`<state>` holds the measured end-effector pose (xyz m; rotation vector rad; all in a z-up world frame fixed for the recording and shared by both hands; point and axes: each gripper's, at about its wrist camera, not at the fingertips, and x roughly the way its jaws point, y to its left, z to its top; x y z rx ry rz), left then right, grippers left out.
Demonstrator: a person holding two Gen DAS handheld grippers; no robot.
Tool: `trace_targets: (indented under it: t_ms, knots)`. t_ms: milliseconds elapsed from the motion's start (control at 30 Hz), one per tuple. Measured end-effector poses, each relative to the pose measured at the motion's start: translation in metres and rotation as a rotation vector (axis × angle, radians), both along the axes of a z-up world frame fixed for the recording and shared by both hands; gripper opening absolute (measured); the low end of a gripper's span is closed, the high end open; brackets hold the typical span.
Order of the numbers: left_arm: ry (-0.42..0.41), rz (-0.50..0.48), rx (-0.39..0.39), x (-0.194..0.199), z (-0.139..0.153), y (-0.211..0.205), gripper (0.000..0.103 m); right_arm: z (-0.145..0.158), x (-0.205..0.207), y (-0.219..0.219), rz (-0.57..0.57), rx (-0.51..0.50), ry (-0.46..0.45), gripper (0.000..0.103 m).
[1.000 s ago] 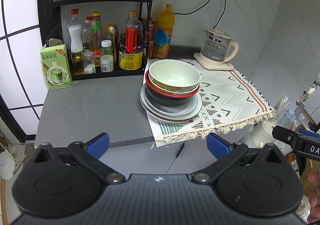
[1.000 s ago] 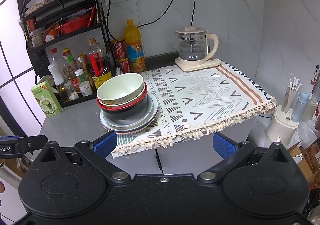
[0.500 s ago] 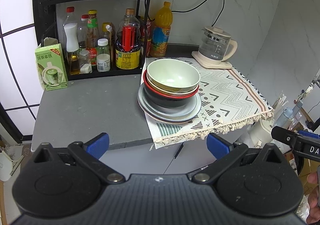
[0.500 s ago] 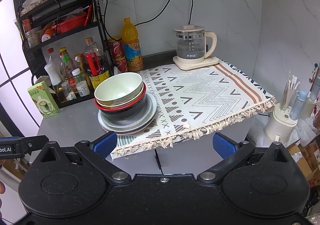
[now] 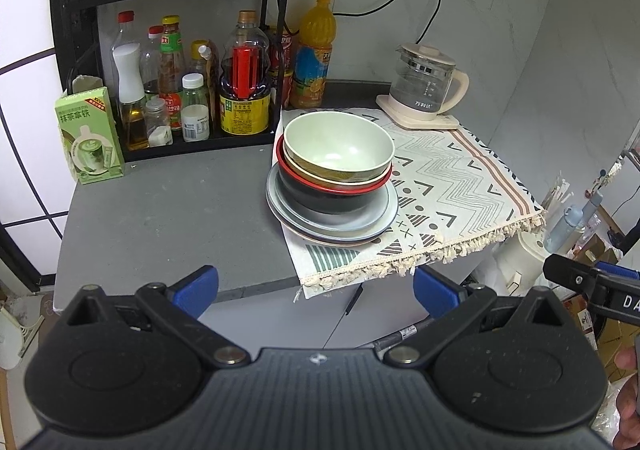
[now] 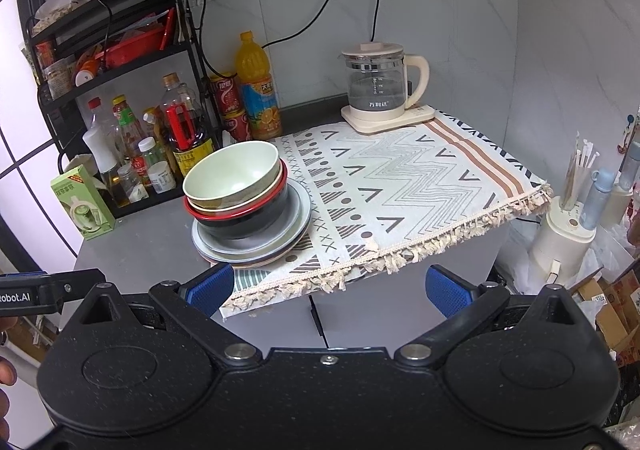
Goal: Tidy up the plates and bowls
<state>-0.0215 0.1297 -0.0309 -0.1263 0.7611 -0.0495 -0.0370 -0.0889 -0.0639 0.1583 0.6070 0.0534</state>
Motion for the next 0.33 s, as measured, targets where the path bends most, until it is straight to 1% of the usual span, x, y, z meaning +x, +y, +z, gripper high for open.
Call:
trace_targets:
  t_ms: [133,333]
  knots:
    - [0.008,-0.001,0.004,0.0021,-0.0018,-0.0014,0.103,-0.0005,0.0002,-0.0023,-0.006,0.0,-0.001,0.103]
    - [0.019,0.003,-0.017,0.0058,-0.0045,-0.0032,0.103,-0.0012,0.0014,-0.0037,-0.003,-0.01,0.005,0.103]
